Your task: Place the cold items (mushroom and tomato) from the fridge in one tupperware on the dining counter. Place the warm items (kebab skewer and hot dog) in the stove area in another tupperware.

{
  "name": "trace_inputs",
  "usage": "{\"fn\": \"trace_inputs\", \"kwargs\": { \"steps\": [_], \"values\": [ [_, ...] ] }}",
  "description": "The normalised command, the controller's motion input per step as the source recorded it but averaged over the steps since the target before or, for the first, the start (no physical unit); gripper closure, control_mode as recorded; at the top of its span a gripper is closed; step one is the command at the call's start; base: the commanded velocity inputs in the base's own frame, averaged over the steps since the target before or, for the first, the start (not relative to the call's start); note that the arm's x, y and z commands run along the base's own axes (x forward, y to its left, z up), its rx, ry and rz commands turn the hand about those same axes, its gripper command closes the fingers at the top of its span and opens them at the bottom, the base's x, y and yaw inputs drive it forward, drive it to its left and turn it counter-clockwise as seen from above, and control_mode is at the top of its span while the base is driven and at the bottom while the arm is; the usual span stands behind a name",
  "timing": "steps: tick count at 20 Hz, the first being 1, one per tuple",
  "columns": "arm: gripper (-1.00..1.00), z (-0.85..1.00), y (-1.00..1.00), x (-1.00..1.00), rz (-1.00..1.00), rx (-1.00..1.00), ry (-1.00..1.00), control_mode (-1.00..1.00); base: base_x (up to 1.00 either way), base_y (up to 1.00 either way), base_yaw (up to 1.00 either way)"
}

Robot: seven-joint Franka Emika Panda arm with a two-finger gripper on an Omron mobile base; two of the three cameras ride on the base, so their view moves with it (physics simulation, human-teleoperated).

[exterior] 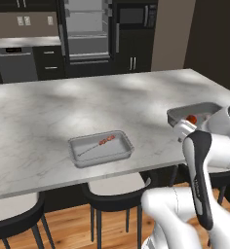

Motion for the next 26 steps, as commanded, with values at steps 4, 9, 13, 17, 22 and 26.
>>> {"fn": "trace_inputs", "kwargs": {
  "steps": [4, 9, 13, 17, 22, 26],
  "values": [
    [-1.00, 0.00, 0.00, 0.00, 0.00, 0.00, 0.00, 1.00, -0.56, 0.21, 0.00],
    [-1.00, 0.00, 0.00, 0.00, 0.00, 0.00, 0.00, 1.00, -0.58, 0.88, 0.00],
    [-1.00, 0.00, 0.00, 0.00, 0.00, 0.00, 0.00, 1.00, -0.46, 1.00, 0.00],
    [-1.00, 0.00, 0.00, 0.00, 0.00, 0.00, 0.00, 1.00, -0.47, 1.00, -0.02],
    [-1.00, 0.00, 0.00, 0.00, 0.00, 0.00, 0.00, 1.00, -0.44, 1.00, -0.01],
    [-1.00, 0.00, 0.00, 0.00, 0.00, 0.00, 0.00, 1.00, -0.29, 1.00, 0.04]
  ]
}}
